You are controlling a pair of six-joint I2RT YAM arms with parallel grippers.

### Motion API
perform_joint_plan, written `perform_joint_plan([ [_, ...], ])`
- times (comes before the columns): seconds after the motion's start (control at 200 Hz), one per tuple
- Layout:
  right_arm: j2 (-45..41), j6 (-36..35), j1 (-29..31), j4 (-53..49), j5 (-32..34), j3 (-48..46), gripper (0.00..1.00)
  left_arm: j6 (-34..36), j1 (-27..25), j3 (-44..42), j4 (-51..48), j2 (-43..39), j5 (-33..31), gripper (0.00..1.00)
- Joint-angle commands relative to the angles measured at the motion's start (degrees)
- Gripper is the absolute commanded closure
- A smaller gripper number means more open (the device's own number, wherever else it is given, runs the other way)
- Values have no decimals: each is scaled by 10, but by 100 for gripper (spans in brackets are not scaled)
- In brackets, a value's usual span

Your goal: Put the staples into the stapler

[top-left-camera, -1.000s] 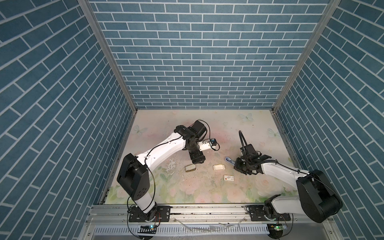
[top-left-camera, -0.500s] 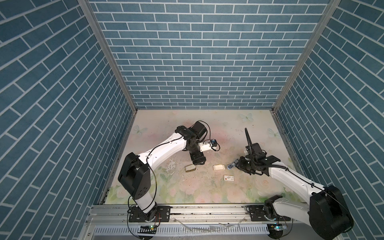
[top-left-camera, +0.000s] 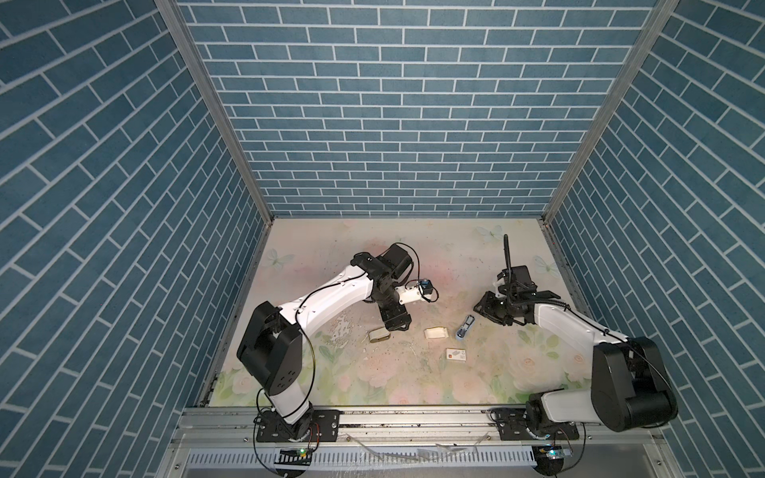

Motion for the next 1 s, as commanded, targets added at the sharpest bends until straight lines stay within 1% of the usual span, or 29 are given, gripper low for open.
perform_joint_plan([
  [0.0, 33, -44, -4, 23, -61, 19, 65, -4, -2, -7, -8, 3, 10, 18],
  [0.085, 49, -54, -4, 24, -71, 21, 65, -5, -2, -9, -8, 1, 10, 18],
  [0.175, 55, -59, -4, 26, -82, 14, 68, -6, -2, -11, -8, 0, 11, 18],
  [0.5, 44, -71, -4, 0, -60, -7, 74, -8, -2, -13, -7, -1, 11, 18],
  [0.745, 19, -73, -4, -14, -55, 3, 74, -7, -2, -13, -10, -2, 7, 18],
  [0.81, 18, -74, -4, -25, -44, 8, 74, -7, -2, -11, -11, -2, 6, 18],
  [0.895, 24, -78, -4, -37, -19, 10, 74, -7, -2, -10, -12, -2, 7, 18],
  [0.995, 41, -79, -4, -26, -31, 2, 75, -8, -2, -8, -11, -2, 12, 18],
])
